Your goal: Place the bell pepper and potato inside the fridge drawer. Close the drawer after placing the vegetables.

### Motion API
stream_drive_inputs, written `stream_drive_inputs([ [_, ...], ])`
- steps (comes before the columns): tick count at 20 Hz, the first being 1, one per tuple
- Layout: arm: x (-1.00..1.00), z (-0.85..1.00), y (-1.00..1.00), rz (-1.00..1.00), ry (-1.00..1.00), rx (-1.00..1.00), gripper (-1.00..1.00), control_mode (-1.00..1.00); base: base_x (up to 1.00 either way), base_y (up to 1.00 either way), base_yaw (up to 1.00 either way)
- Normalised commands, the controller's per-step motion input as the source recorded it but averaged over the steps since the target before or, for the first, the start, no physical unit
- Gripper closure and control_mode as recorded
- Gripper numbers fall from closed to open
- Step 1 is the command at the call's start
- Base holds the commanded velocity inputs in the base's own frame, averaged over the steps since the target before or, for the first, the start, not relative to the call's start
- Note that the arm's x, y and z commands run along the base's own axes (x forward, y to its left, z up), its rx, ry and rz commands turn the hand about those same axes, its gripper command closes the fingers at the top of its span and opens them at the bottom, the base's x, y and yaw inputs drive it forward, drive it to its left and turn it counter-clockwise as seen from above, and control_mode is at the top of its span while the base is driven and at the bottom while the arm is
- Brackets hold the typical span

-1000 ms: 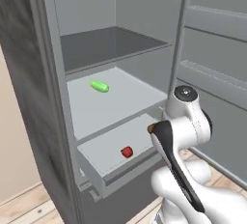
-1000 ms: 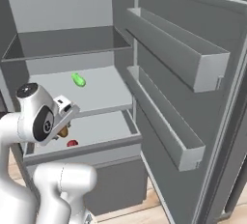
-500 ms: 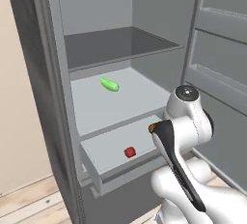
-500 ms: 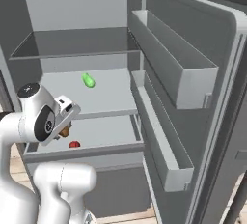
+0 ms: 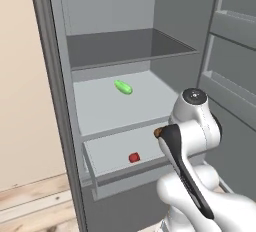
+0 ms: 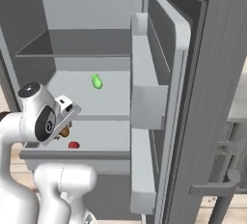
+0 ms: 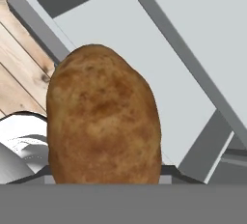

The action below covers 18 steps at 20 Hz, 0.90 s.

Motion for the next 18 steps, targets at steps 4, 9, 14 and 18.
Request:
stream_drive_inputs([
  [4, 0.0, 0.0, 0.0, 0.0, 0.0, 0.0, 1.0, 1.0, 0.0, -0.07, 0.19],
  [9, 0.0, 0.0, 0.0, 0.0, 0.0, 0.0, 1.0, 1.0, 0.05, 0.0, 0.04],
  [14, 0.0, 0.0, 0.0, 0.0, 0.0, 0.0, 1.0, 1.0, 0.0, 0.0, 0.0],
  [18, 0.0, 0.0, 0.0, 0.0, 0.0, 0.0, 1.0, 1.0, 0.0, 0.0, 0.0],
])
